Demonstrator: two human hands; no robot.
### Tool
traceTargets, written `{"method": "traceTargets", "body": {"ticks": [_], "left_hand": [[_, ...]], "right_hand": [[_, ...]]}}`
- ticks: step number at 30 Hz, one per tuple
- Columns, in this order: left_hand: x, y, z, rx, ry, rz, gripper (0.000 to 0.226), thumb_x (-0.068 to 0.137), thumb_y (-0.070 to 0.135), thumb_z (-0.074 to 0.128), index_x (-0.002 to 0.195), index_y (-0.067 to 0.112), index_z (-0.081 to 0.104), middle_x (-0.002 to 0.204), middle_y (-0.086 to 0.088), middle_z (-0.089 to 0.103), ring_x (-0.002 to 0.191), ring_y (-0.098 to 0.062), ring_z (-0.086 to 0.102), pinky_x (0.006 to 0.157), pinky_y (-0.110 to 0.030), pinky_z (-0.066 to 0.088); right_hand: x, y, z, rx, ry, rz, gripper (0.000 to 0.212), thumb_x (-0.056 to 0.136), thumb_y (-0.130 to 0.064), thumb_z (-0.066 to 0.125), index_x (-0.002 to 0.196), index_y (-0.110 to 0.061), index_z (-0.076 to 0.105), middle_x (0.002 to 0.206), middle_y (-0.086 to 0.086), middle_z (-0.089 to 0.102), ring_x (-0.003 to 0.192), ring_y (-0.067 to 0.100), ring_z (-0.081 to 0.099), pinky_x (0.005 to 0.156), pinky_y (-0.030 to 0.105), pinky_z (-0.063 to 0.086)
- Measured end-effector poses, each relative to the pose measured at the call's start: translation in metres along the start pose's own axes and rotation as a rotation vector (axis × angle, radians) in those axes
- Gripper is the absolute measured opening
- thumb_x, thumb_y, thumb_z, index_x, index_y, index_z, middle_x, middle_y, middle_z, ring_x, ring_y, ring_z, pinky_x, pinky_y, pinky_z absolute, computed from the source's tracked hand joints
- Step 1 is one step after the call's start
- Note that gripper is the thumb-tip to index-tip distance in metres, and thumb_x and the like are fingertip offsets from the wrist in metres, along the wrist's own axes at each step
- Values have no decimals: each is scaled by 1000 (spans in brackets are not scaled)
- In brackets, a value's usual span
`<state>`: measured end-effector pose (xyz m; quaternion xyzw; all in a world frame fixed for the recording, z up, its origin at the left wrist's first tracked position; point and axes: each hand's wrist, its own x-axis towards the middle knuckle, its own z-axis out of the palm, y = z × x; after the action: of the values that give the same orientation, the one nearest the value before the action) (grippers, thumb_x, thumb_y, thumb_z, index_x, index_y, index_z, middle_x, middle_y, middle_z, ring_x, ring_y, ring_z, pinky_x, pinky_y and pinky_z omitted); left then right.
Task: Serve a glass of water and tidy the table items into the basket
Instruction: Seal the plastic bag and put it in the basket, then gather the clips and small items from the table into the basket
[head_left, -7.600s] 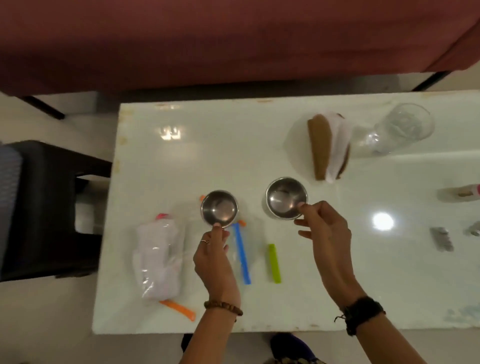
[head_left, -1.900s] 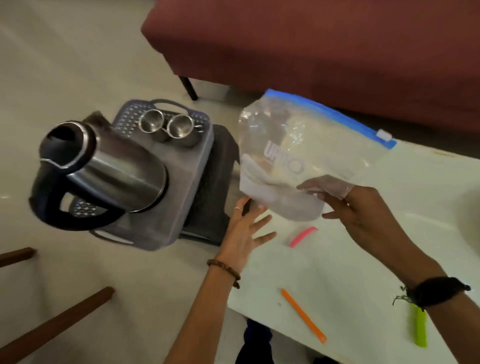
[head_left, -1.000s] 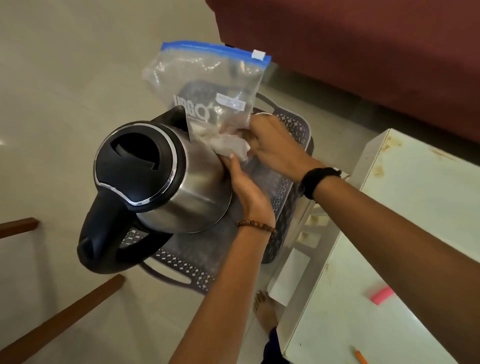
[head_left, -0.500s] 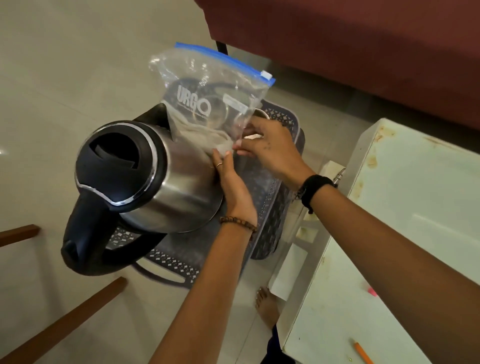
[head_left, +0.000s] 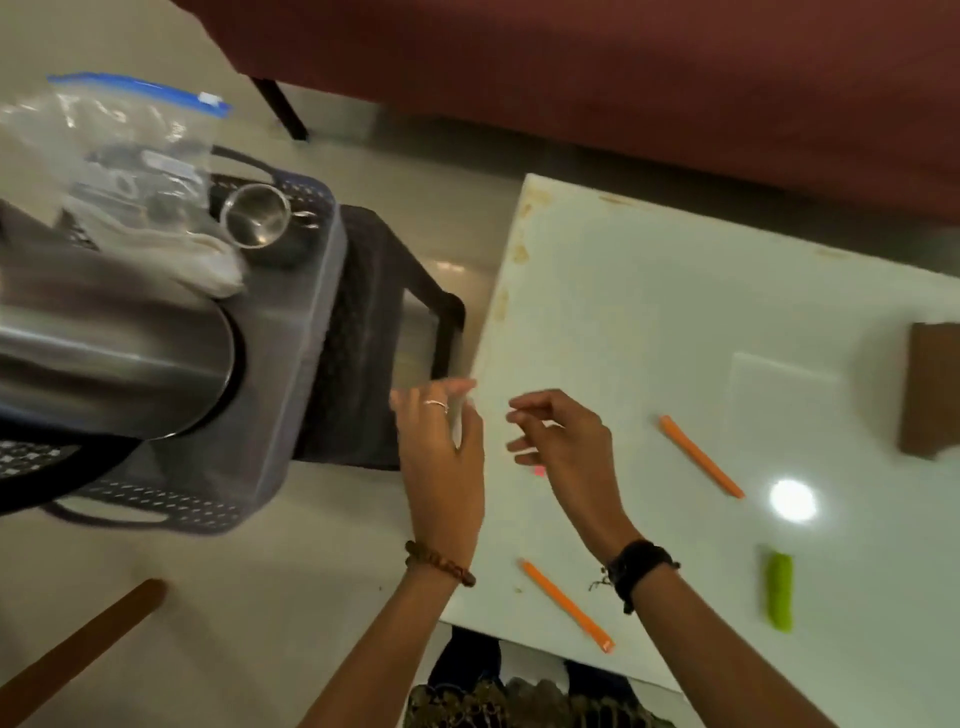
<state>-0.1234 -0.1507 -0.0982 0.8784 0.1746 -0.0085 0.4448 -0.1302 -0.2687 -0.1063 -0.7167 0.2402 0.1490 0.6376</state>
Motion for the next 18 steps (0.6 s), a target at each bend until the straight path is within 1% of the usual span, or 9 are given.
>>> {"method": "traceTargets", "body": {"ticks": [2, 5, 6, 7, 9, 10, 11, 15, 18], "left_hand": [[-42, 4, 25, -23, -142, -17, 16, 90, 12, 50, 102, 15, 59, 105, -4, 59, 99, -19, 55, 87, -30, 46], [-95, 2, 59, 28, -205, -61, 17, 89, 8, 53, 103, 16, 58, 109, -1, 57, 106, -15, 51, 88, -18, 40], [-110, -3, 69, 55, -161, -124, 19, 88, 9, 56, 106, 15, 57, 112, -2, 55, 108, -16, 48, 86, -18, 38], [-123, -8, 76, 64, -91, -247, 23, 86, 10, 59, 109, 14, 56, 115, -5, 52, 109, -19, 46, 85, -22, 39], [-144, -12, 90, 60, 49, -545, 35, 82, 11, 64, 115, 9, 51, 121, -14, 46, 111, -30, 44, 86, -39, 44], [-153, -14, 97, 73, 95, -663, 42, 81, 12, 66, 118, 7, 48, 123, -17, 43, 112, -35, 43, 87, -45, 44], [-161, -16, 102, 85, 125, -743, 47, 80, 13, 67, 121, 5, 46, 125, -19, 42, 113, -38, 42, 88, -47, 42], [-185, -21, 121, 36, 257, -835, 53, 79, 12, 69, 124, 0, 43, 128, -22, 40, 112, -40, 41, 83, -41, 39], [-187, -24, 131, 15, 315, -810, 40, 82, 8, 64, 119, 0, 49, 123, -19, 44, 108, -37, 46, 85, -41, 43]], "right_hand": [[-14, 23, -42, -32, 49, 28, 14, 90, -7, 56, 90, -16, 66, 86, 3, 71, 64, 13, 68, 59, 25, 57], [-32, 50, -102, -100, 120, 42, 21, 90, -2, 53, 86, -19, 64, 85, 4, 69, 63, 16, 64, 58, 28, 53], [-35, 58, -118, -136, 147, 49, 21, 90, -1, 52, 85, -19, 63, 85, 4, 68, 64, 18, 63, 58, 31, 52], [-36, 64, -131, -176, 172, 60, 20, 89, -2, 53, 86, -19, 64, 86, 5, 68, 66, 22, 63, 60, 34, 53], [-35, 74, -154, -287, 208, 66, 15, 89, -7, 55, 88, -17, 65, 87, 4, 69, 69, 27, 62, 65, 41, 54], [-34, 77, -164, -365, 214, 45, 12, 89, -10, 55, 90, -18, 64, 89, 3, 69, 71, 26, 62, 66, 41, 53], [-32, 80, -171, -445, 212, 7, 11, 89, -12, 55, 91, -18, 63, 91, 3, 68, 74, 24, 61, 67, 39, 51], [-17, 86, -182, -684, 171, -164, 14, 88, -12, 56, 102, -14, 58, 103, 6, 56, 97, 25, 56, 68, 32, 43], [-4, 92, -181, -839, 128, -184, 28, 88, -12, 58, 116, -10, 53, 114, 13, 49, 106, 29, 48, 72, 36, 43]]}}
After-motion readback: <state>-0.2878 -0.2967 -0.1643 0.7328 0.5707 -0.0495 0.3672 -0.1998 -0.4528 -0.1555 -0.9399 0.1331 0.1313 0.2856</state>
